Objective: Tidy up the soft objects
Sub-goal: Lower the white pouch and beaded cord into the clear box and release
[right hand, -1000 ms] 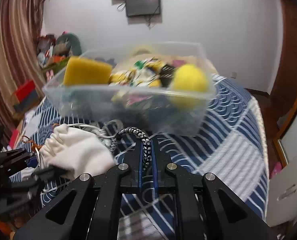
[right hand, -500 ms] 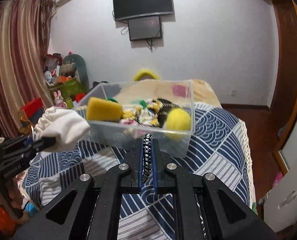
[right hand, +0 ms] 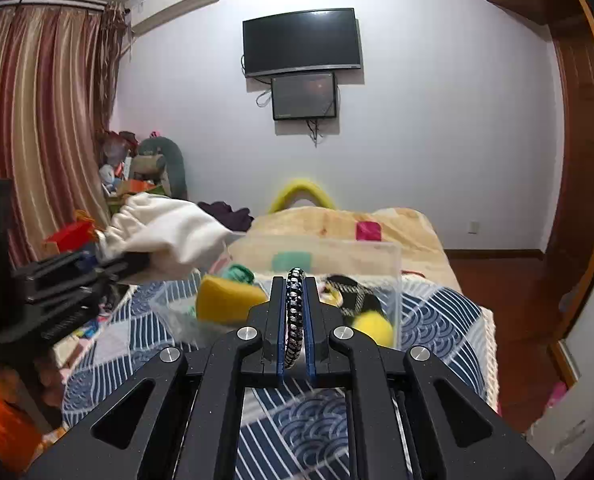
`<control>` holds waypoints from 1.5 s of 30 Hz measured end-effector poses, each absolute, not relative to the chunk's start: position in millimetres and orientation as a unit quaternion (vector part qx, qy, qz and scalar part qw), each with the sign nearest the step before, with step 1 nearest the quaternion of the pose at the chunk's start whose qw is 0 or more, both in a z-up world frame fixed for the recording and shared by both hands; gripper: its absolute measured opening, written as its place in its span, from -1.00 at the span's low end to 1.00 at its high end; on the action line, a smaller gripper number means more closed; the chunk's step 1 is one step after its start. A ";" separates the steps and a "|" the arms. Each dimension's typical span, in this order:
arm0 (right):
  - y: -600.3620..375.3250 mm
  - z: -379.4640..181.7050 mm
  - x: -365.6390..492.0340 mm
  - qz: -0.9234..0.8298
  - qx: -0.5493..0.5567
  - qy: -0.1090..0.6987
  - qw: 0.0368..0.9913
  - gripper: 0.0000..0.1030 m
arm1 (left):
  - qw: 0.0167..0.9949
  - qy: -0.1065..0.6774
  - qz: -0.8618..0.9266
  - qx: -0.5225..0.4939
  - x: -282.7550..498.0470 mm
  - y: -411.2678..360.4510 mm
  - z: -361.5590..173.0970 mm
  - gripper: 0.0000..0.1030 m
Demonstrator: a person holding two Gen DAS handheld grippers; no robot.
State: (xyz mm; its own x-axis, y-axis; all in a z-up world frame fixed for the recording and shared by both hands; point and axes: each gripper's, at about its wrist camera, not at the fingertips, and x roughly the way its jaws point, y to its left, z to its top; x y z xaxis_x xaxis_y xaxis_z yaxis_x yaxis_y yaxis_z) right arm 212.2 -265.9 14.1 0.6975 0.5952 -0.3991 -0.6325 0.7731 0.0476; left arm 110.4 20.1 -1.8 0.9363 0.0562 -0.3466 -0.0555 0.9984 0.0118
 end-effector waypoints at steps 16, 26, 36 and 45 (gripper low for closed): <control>-223.3 -14.7 268.0 0.316 -0.066 0.238 0.916 -0.86 | 0.968 0.248 0.050 0.009 183.2 23.8 -45.8 -0.53; -235.2 -32.7 269.5 0.277 -0.093 0.267 0.918 -0.41 | 0.969 0.241 0.044 0.003 163.1 25.0 -45.8 -0.06; -255.1 -6.4 248.2 0.279 -0.075 0.225 0.931 0.08 | 0.979 0.204 0.014 -0.018 123.1 20.6 -20.6 0.11; -269.7 20.8 211.7 0.303 -0.056 0.179 0.934 0.47 | 0.988 0.153 -0.016 -0.024 75.0 5.9 12.3 0.35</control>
